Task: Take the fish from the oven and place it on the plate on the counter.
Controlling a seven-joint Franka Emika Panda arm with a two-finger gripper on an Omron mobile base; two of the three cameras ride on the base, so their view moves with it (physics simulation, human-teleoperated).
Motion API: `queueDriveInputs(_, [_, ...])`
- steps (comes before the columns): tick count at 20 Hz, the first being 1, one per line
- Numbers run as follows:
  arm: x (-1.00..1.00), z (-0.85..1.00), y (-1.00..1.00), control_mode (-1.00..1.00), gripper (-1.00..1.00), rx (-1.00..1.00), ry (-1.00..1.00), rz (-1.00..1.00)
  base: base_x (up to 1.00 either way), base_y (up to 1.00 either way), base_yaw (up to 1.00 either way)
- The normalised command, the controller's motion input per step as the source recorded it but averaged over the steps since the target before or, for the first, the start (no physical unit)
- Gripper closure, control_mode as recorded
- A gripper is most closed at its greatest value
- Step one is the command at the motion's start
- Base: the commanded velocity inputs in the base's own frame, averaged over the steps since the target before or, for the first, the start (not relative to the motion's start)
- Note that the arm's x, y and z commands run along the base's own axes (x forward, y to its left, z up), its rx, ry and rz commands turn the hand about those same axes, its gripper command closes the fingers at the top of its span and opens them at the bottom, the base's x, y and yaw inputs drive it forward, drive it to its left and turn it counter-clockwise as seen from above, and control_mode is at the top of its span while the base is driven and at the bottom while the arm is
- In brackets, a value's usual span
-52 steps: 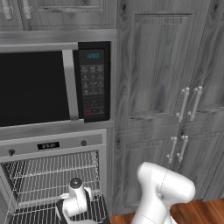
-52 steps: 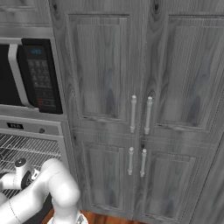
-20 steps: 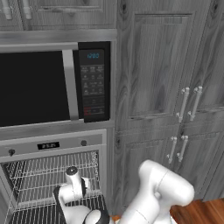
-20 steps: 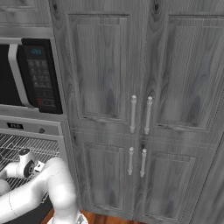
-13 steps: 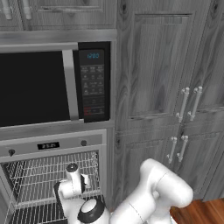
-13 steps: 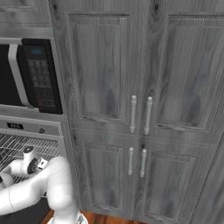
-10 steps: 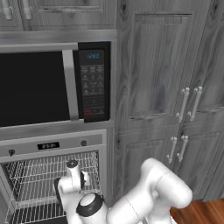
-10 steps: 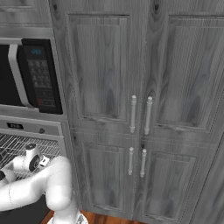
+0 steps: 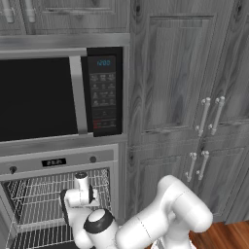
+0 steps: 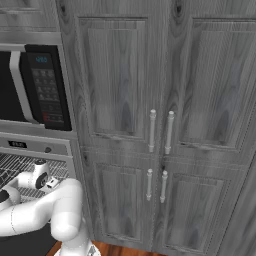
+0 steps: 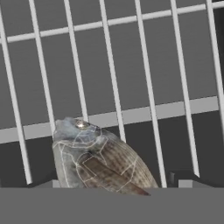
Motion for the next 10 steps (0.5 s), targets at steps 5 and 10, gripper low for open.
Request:
queueDriveInputs(5, [0.00, -0.99, 0.00, -1.00, 1.00, 0.00, 0.31, 0.00, 0.00, 0.00, 0.00])
queueDriveInputs(10, [-0.08, -0.48, 0.00, -1.00, 1.00, 0.00, 0.05, 0.00, 0.00, 0.00, 0.00])
